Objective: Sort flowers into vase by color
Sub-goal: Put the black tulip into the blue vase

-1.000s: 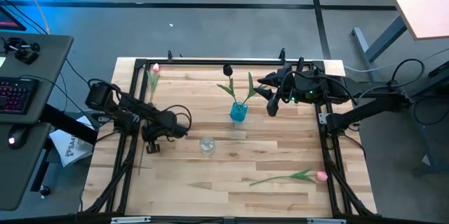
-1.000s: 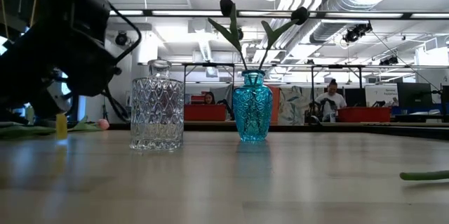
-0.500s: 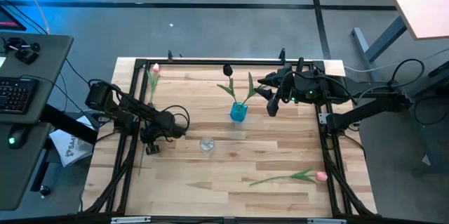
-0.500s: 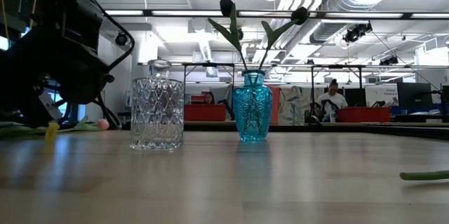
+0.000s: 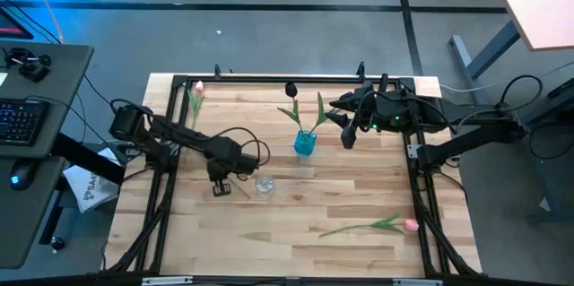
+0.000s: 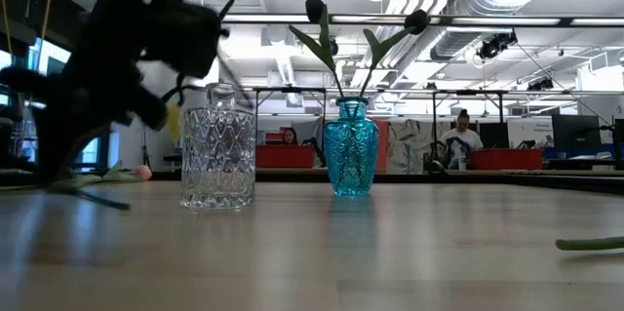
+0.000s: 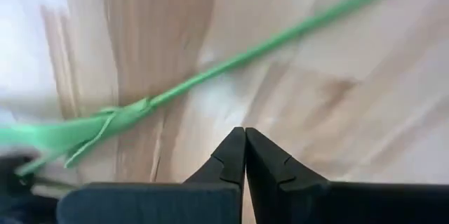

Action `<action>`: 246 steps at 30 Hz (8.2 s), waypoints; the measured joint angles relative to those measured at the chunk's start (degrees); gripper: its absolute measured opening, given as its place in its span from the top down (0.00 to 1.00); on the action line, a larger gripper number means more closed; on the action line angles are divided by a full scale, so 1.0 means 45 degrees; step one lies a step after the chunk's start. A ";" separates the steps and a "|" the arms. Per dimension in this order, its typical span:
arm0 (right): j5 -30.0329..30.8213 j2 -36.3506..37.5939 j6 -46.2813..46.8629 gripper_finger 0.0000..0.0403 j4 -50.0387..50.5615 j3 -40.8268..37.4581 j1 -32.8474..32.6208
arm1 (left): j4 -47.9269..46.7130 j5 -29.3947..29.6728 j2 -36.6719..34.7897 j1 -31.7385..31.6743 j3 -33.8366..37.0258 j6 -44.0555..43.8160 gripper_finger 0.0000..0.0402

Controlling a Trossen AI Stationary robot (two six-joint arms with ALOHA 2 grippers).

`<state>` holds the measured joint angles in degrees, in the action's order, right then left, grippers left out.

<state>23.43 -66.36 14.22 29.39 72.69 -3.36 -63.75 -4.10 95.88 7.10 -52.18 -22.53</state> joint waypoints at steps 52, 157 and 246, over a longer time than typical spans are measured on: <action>0.0062 -0.0408 0.0877 0.60 -0.0209 -0.0010 -0.0015 | 0.2047 0.1450 -0.1787 -0.2518 0.2387 0.9425 0.50; 0.3802 -0.3610 -1.9888 0.68 -0.8472 0.0665 -0.2822 | 0.9828 -0.2461 -0.3303 -0.2402 -0.7484 -1.2281 1.00; -0.0657 -0.0596 -0.1469 1.00 -0.4495 -0.2628 -0.1708 | 1.4071 0.2692 -0.9069 -0.2501 0.2071 -0.1422 0.76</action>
<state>20.47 -69.04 7.61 9.16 60.86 -11.04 -0.43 8.02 55.06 -4.15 -42.86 -28.93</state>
